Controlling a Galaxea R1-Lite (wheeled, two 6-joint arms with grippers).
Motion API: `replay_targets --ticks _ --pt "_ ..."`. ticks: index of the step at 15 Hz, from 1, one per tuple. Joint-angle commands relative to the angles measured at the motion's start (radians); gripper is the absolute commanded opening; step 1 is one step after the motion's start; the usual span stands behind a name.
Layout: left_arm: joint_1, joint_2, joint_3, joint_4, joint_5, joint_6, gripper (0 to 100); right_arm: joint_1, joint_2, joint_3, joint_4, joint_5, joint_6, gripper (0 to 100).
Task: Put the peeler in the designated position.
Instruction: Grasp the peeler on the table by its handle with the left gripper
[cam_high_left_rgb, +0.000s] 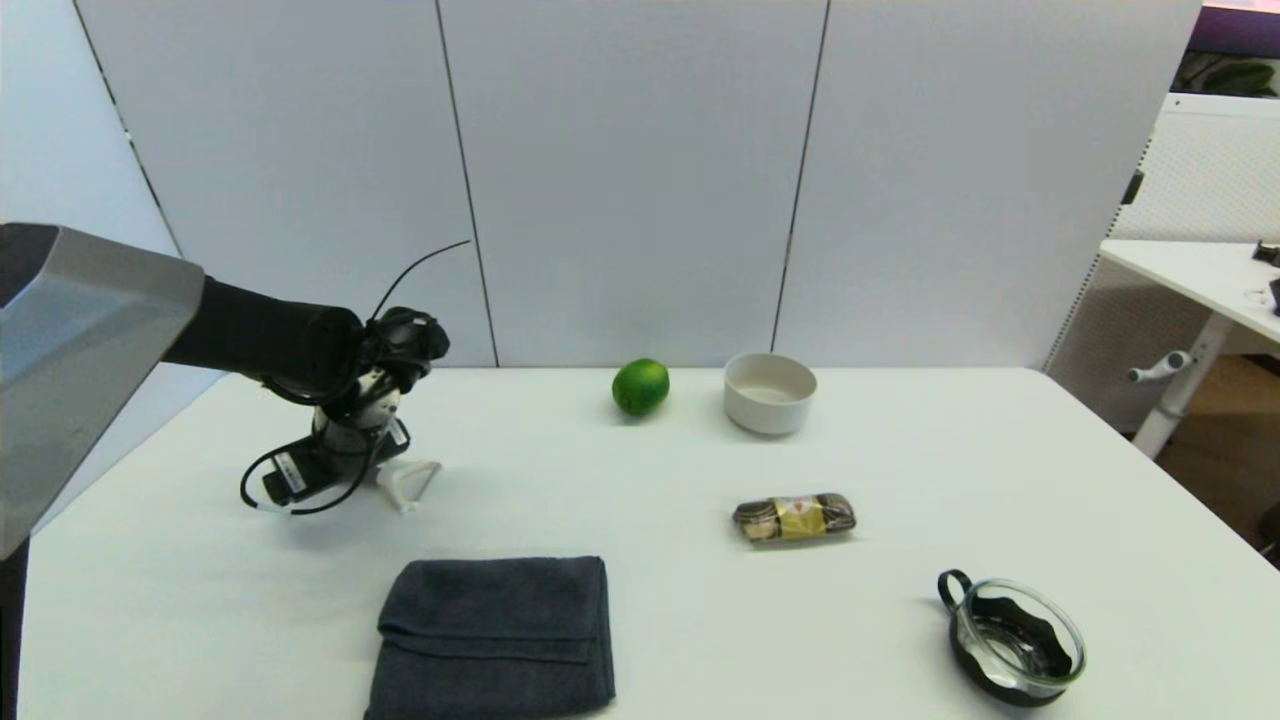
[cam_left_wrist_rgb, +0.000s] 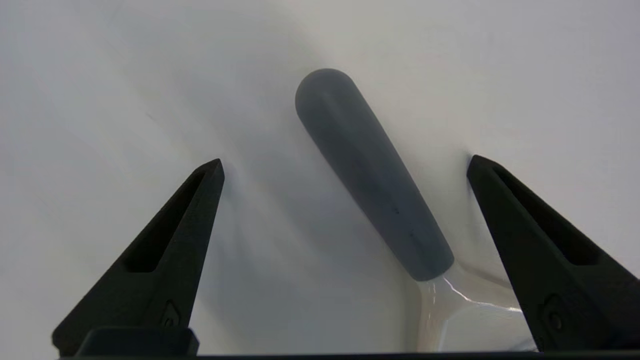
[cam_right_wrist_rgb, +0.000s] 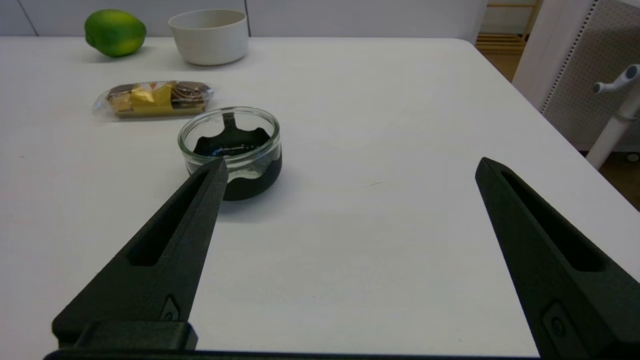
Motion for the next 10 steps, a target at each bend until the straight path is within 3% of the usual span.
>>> replay_targets --ticks 1,10 --pt "0.001 0.009 0.0 0.003 0.004 -0.038 100 0.0 0.0 0.0 -0.001 0.0 0.0 100" --pt "-0.001 0.02 -0.014 -0.001 0.005 -0.077 100 0.0 0.0 0.0 -0.001 0.0 0.0 100"
